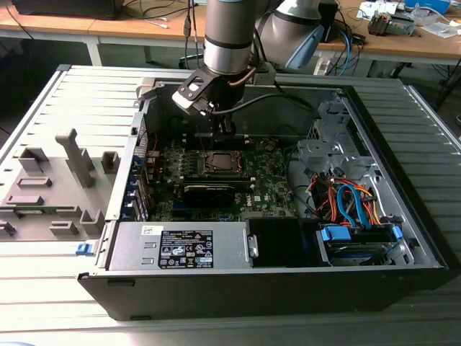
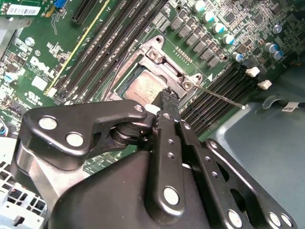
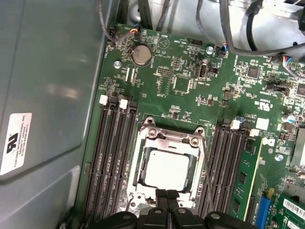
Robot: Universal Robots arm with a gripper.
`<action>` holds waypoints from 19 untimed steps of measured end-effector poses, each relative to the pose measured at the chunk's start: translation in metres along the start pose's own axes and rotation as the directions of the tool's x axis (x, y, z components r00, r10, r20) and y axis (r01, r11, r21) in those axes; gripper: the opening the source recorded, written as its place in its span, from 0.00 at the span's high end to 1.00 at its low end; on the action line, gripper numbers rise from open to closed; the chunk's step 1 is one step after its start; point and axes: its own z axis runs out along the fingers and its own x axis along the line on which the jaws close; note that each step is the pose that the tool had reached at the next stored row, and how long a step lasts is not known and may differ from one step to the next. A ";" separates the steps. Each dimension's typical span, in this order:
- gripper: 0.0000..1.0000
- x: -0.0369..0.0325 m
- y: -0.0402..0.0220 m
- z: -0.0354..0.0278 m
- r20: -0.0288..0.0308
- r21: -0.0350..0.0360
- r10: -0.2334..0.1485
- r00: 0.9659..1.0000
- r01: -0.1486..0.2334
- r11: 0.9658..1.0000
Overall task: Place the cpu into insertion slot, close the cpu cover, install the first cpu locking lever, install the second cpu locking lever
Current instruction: 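Install the first cpu locking lever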
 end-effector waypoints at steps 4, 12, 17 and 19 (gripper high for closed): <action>0.89 0.0000 0.0000 0.0000 0.003 -0.002 -0.049 0.999 0.049 0.999; 0.89 0.0000 0.0000 0.0000 0.005 -0.003 -0.091 0.996 0.091 0.996; 0.89 0.0000 0.0000 0.0000 0.006 -0.004 -0.108 0.994 0.108 0.994; 0.89 0.0000 0.0000 0.0000 0.007 -0.004 -0.119 0.993 0.119 0.993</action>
